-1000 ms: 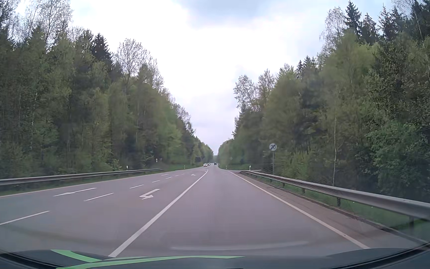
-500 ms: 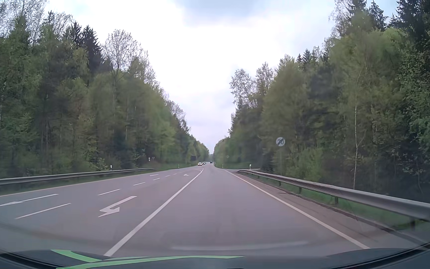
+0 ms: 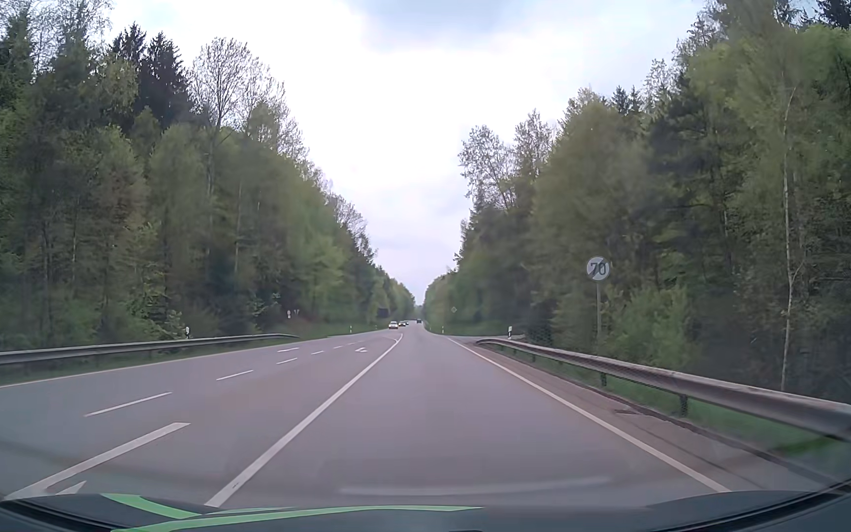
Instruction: Follow the waypoints while adhering to traffic rules and regulations
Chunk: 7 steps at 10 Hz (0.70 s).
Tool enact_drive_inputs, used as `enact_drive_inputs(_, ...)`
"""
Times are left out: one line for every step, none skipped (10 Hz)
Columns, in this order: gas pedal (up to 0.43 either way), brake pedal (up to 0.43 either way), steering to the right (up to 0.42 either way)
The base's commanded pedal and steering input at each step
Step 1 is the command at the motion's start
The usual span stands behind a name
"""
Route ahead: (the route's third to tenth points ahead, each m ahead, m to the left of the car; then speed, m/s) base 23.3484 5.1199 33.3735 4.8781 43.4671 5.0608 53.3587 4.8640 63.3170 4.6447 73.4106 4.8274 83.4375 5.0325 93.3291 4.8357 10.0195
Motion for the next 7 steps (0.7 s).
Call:
enact_drive_inputs(0.378, 0.000, -0.004)
enact_drive_inputs(0.378, 0.000, -0.004)
enact_drive_inputs(0.378, 0.000, -0.004)
enact_drive_inputs(0.378, 0.000, -0.004)
enact_drive_inputs(0.378, 0.000, -0.004)
enact_drive_inputs(0.378, 0.000, -0.004)
enact_drive_inputs(0.378, 0.000, -0.004)
